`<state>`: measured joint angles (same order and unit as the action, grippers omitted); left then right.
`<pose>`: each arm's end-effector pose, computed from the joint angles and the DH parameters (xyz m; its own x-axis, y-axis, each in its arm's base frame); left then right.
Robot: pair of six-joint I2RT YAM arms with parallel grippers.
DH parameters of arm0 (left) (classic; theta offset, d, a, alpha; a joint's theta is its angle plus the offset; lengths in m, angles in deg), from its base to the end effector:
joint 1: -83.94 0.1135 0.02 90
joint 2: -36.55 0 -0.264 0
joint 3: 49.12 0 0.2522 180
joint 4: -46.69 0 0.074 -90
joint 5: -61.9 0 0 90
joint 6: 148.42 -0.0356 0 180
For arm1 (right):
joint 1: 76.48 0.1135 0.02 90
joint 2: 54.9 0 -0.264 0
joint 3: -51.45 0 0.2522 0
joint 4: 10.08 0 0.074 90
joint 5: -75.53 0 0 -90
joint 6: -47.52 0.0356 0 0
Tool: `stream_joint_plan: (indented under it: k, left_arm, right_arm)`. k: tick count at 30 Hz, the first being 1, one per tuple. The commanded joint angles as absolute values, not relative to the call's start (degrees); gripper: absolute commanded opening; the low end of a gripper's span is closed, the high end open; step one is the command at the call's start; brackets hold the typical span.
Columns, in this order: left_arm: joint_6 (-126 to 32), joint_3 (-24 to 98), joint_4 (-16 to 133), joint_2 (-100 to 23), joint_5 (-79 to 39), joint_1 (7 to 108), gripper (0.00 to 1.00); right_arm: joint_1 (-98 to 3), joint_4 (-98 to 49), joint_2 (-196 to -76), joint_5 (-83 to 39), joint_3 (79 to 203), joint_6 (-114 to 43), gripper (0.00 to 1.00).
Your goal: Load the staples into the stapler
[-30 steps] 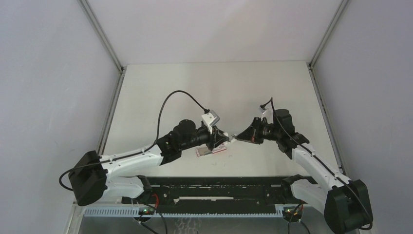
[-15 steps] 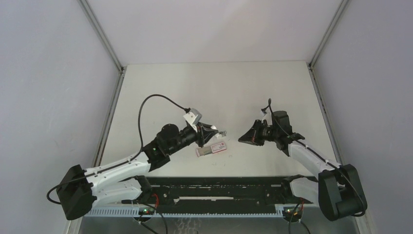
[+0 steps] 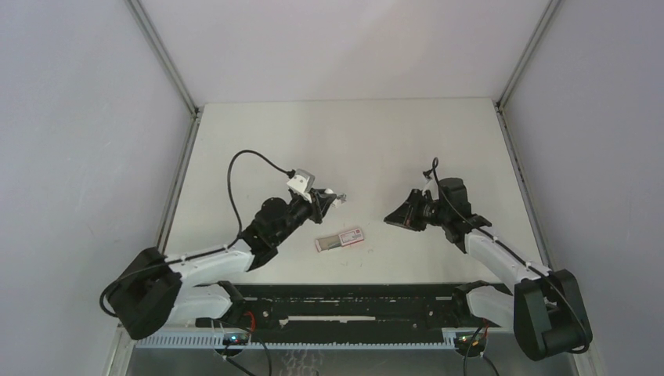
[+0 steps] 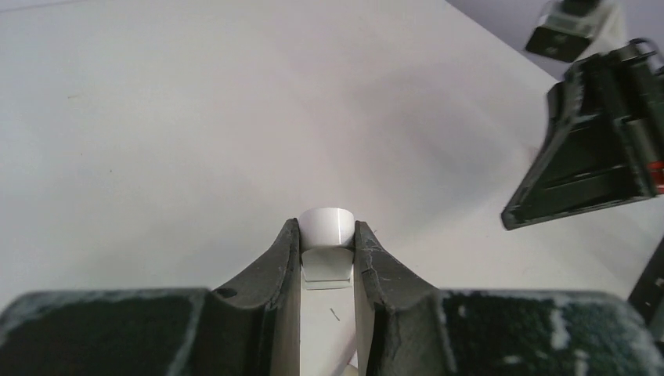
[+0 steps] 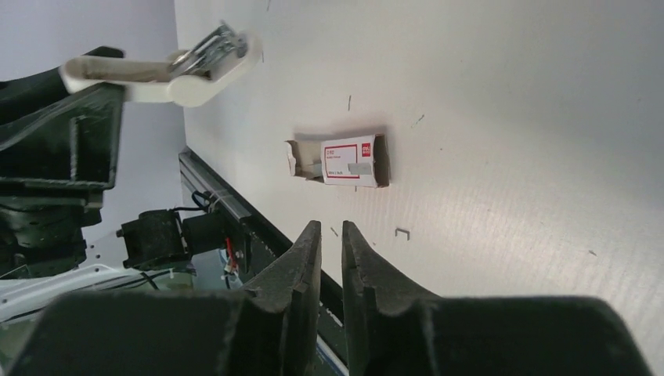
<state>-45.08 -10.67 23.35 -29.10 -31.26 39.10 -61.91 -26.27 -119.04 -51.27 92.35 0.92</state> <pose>0.1749 -0.1712 0.2314 -0.1999 -0.1261 -0.9717 0.6361 0.7376 -0.2266 0.2035 0.0749 0.1864 -0.8927 0.3364 -0.2998 -0.0494 0.5883 0.8071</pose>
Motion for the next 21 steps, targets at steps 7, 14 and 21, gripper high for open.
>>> stream_joint_plan:
  k: [7,14,21]
  left_arm:
    - [-52.8,-15.5,-15.9,-48.7,-30.7,39.3,0.0]
    - [-54.7,-13.9,-18.4,-56.9,-26.6,39.4,0.0]
    - [-56.6,-13.6,-18.1,-62.1,-26.9,39.4,0.0]
  right_arm:
    - [-62.8,-21.3,-112.5,-47.8,89.3,-1.8,0.17]
    - [-63.6,-21.2,-111.2,-47.5,88.2,-2.1,0.17]
    - [-63.8,-20.6,-111.7,-47.8,87.9,-2.0,0.17]
